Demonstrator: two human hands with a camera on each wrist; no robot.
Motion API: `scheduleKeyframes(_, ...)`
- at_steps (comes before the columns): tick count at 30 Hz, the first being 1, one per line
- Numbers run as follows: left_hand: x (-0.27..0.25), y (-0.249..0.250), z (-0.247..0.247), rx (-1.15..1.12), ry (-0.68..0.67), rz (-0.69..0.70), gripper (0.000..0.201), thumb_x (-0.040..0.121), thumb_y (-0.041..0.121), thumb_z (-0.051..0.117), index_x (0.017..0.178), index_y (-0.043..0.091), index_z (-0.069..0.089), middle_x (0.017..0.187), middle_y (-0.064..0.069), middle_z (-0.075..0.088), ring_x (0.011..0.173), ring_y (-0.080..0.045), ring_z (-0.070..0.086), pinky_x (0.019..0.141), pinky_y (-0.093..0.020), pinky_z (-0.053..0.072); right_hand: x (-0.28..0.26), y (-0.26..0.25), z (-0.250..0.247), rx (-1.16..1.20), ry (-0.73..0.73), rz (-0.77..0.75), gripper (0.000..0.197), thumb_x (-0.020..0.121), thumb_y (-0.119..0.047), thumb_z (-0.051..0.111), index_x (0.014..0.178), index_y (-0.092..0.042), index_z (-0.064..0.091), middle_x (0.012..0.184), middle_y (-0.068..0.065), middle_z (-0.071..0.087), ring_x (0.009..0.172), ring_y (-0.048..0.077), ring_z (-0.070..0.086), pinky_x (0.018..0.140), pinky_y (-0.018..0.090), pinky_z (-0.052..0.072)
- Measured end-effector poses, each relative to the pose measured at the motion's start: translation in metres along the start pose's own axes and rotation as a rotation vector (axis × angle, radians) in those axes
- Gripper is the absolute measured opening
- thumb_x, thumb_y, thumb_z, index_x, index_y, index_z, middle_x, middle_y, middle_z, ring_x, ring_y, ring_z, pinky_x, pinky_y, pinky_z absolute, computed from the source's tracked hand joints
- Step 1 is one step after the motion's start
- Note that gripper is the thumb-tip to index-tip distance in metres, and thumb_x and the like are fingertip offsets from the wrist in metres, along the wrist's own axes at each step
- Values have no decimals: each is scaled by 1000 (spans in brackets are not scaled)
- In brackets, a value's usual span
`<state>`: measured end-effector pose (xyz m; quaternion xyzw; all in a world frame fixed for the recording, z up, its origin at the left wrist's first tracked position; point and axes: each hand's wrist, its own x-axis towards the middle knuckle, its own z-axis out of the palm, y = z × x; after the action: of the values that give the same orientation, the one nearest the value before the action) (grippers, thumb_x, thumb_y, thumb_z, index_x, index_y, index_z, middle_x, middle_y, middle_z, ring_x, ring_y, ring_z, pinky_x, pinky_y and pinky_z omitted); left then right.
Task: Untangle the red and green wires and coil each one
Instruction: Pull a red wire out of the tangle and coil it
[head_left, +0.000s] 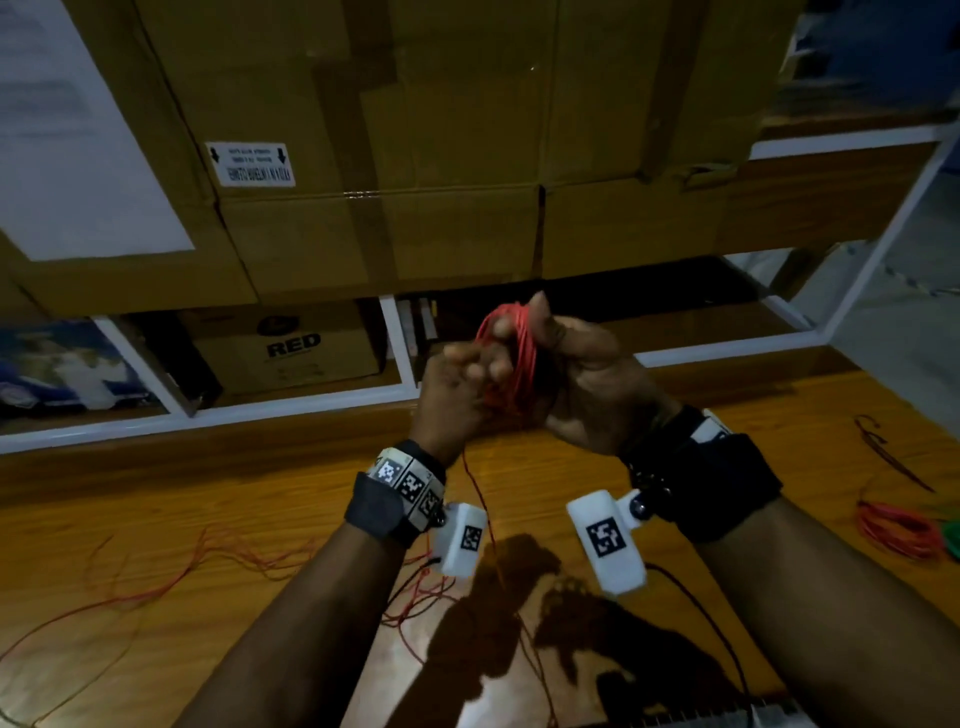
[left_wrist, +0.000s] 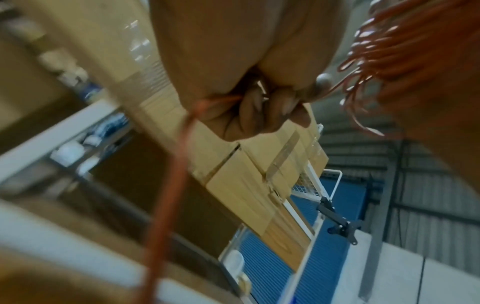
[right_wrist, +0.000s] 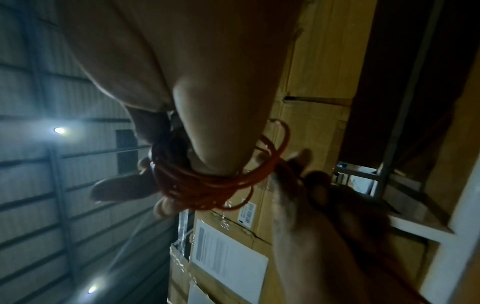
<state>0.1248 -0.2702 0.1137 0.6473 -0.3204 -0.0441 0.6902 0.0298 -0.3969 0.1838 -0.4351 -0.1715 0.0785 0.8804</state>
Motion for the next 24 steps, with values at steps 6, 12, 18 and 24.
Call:
scheduleKeyframes(6, -39, -28, 2, -108, -37, -210, 35, 102, 30, 60, 91, -1, 73, 54, 3, 33, 43, -13, 23, 45, -25, 20, 11, -33, -16, 71, 298, -309, 34, 105, -37, 41, 109, -6, 54, 109, 18, 73, 123, 28, 64, 101, 35, 54)
scheduleKeyframes(12, -65, -33, -22, 36, -15, -193, 24, 98, 21, 66, 90, 0, 77, 55, 1, 46, 44, -9, 34, 44, -20, 30, -4, -48, -39, -25, 640, -470, 37, 107, -39, 42, 123, -8, 52, 118, 11, 71, 118, 22, 68, 102, 34, 52)
scheduleKeyframes(18, -61, -17, -33, 279, -23, -26, 23, 96, 27, 70, 78, 17, 77, 54, 3, 53, 49, -14, 44, 49, -29, 36, -20, 4, -62, -1517, 686, 93, 52, 106, -55, 34, 85, -25, 71, 69, -17, 66, 70, 7, 60, 75, 34, 49)
scheduleKeyframes(24, -65, -22, -57, 409, -91, -29, 30, 95, 40, 67, 81, 15, 76, 70, -10, 70, 68, -27, 68, 66, -40, 58, -54, 61, -54, -1461, 100, 547, 64, 103, -61, 31, 80, -26, 79, 106, -16, 72, 101, 0, 63, 97, 34, 44)
